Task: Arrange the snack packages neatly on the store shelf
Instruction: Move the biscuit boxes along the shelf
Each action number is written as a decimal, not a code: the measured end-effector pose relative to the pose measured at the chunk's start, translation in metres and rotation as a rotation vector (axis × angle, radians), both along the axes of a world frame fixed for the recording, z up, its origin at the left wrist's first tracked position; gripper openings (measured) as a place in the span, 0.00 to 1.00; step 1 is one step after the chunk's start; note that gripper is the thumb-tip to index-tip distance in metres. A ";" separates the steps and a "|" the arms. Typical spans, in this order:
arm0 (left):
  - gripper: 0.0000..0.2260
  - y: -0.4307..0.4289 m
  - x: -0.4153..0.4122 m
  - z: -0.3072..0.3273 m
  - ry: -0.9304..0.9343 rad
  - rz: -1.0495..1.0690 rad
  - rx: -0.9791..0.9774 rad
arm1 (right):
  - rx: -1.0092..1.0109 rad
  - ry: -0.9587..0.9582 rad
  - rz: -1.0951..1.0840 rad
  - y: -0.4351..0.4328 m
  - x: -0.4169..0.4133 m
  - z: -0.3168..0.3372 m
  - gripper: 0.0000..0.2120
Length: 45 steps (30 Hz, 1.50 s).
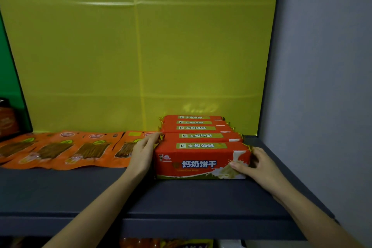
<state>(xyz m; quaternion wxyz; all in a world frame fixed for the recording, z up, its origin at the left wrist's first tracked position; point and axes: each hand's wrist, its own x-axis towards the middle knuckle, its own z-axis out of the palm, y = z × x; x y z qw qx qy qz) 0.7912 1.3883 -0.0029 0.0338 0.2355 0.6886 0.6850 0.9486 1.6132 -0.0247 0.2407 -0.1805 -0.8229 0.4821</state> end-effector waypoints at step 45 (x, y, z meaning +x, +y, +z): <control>0.24 -0.192 0.020 -0.014 0.766 0.611 -1.033 | 0.907 0.191 0.549 -0.211 -0.075 0.028 0.14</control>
